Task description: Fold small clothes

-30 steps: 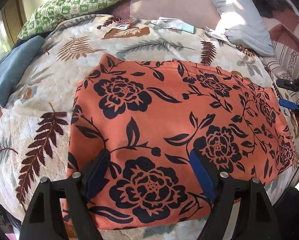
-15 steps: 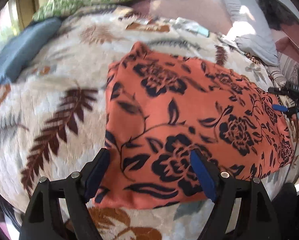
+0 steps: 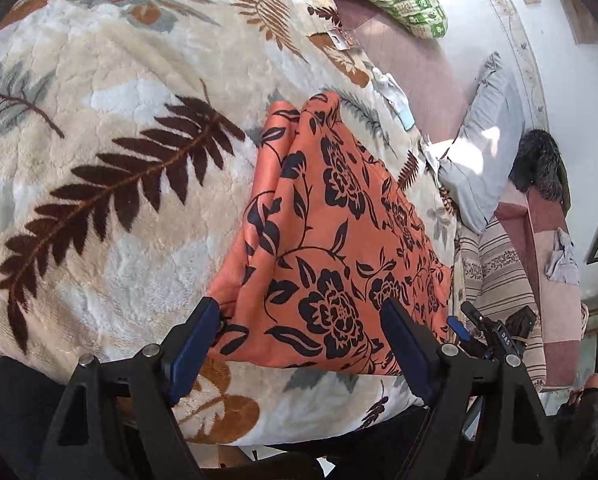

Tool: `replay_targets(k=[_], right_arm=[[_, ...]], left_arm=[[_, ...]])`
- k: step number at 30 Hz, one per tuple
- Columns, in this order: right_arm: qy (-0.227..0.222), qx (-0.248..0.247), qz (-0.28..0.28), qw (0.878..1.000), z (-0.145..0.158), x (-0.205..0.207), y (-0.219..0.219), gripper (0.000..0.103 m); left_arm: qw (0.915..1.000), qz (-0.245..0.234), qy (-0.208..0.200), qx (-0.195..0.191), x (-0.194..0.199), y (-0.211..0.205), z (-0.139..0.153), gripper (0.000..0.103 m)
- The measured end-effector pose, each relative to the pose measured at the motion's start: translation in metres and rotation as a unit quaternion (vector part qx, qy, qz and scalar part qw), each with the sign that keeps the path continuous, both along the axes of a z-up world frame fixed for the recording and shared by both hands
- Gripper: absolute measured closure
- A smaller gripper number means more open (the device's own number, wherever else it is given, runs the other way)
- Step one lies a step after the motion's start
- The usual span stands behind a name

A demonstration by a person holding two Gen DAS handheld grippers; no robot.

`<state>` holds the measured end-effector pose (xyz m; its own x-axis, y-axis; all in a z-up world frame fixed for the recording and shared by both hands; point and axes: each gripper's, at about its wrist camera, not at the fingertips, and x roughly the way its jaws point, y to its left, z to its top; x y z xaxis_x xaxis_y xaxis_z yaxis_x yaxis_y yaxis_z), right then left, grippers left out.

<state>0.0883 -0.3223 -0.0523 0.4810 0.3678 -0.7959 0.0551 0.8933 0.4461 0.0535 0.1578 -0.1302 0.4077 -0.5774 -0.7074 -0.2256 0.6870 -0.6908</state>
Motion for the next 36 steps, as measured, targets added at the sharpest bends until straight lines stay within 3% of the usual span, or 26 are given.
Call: replay_targets(k=[7,8,9,10,13,17,20,21,23,24,26,28,33,35,36], right_arm=[[0.011,0.006,0.001,1.000,-0.015,-0.022,0.007,0.017],[0.010,0.006,0.003,1.000,-0.015,-0.024,0.009,0.017],[0.009,0.004,0.006,1.000,-0.016,-0.026,0.010,0.017],[0.009,0.003,0.008,1.000,-0.017,-0.027,0.011,0.017],[0.015,0.000,0.009,1.000,-0.022,-0.027,0.012,0.017],[0.016,0.000,-0.004,1.000,-0.027,-0.029,0.006,0.017],[0.030,-0.004,-0.008,1.000,-0.035,-0.028,0.001,0.017],[0.031,-0.004,-0.007,0.999,-0.036,-0.027,0.001,0.017],[0.029,-0.006,-0.001,1.000,-0.033,-0.026,0.003,0.017],[0.025,-0.008,0.004,1.000,-0.029,-0.027,0.005,0.017],[0.012,-0.013,0.018,1.000,-0.022,-0.028,0.008,0.017],[0.008,-0.018,0.017,1.000,-0.018,-0.028,0.008,0.017],[0.000,0.018,0.001,1.000,-0.022,-0.025,-0.008,0.017],[0.057,0.045,-0.025,0.997,-0.056,-0.013,-0.025,0.017],[0.063,0.081,-0.042,0.994,-0.065,-0.012,-0.035,0.017]], left_arm=[[0.9987,-0.011,0.017,0.047,0.003,-0.015,-0.009,0.021],[0.9984,-0.010,0.013,0.054,0.001,-0.016,-0.007,0.030],[0.9976,-0.015,0.011,0.067,0.000,-0.017,-0.005,0.048],[0.9957,-0.030,0.017,0.086,0.001,-0.020,-0.004,0.099],[0.9959,-0.017,0.025,0.086,-0.008,-0.019,0.003,0.100],[0.9965,0.013,-0.015,0.082,-0.037,-0.015,0.036,0.099],[0.9922,0.022,0.046,0.114,-0.032,-0.010,-0.009,0.098],[0.9910,0.020,0.069,0.113,-0.027,-0.006,-0.030,0.098],[0.9938,0.027,0.065,0.086,-0.023,0.000,-0.036,0.096],[0.9945,0.027,0.056,0.085,-0.022,0.000,-0.028,0.095],[0.9938,0.018,0.020,0.107,-0.018,-0.003,-0.012,0.067],[0.9903,0.023,-0.003,0.137,-0.015,-0.005,0.007,0.049],[0.9799,0.037,-0.076,0.181,-0.018,-0.014,0.050,0.048],[0.9786,0.032,-0.097,0.179,-0.013,-0.022,0.064,0.048],[0.9783,0.025,-0.108,0.176,-0.011,-0.028,0.070,0.048]])
